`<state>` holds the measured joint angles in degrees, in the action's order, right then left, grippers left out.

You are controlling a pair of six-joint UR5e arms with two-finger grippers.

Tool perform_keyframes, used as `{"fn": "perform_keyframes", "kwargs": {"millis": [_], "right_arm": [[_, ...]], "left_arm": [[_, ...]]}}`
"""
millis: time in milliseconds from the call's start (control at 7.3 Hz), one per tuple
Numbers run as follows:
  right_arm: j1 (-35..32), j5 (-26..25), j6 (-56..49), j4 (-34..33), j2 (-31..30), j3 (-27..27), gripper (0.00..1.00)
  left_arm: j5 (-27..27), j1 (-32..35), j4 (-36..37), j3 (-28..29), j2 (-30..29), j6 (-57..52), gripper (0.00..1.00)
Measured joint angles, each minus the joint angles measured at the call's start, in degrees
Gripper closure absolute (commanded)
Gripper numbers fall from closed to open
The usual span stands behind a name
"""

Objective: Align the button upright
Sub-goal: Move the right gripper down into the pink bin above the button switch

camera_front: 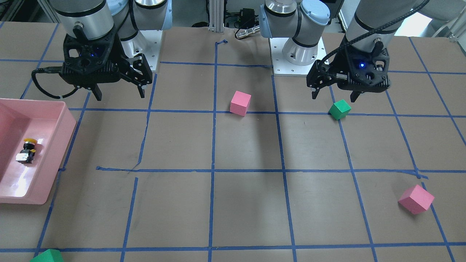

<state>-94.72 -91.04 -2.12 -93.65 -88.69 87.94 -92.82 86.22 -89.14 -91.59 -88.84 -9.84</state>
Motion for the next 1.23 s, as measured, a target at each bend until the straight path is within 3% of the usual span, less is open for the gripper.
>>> {"fn": "perform_keyframes", "kwargs": {"millis": [548, 958, 1232], "right_arm": [[2.1, -0.1, 0.2, -0.5, 0.0, 0.5, 0.00], [14.4, -0.2, -11.9, -0.8, 0.9, 2.4, 0.00], [25.8, -0.1, -19.5, -6.5, 3.6, 6.9, 0.00]], "left_arm": [[-0.1, 0.0, -0.3, -0.1, 0.2, 0.0, 0.00], [-0.2, 0.0, -0.3, -0.1, 0.2, -0.1, 0.00], [-0.2, 0.0, -0.3, -0.2, 0.2, -0.1, 0.00]]}}
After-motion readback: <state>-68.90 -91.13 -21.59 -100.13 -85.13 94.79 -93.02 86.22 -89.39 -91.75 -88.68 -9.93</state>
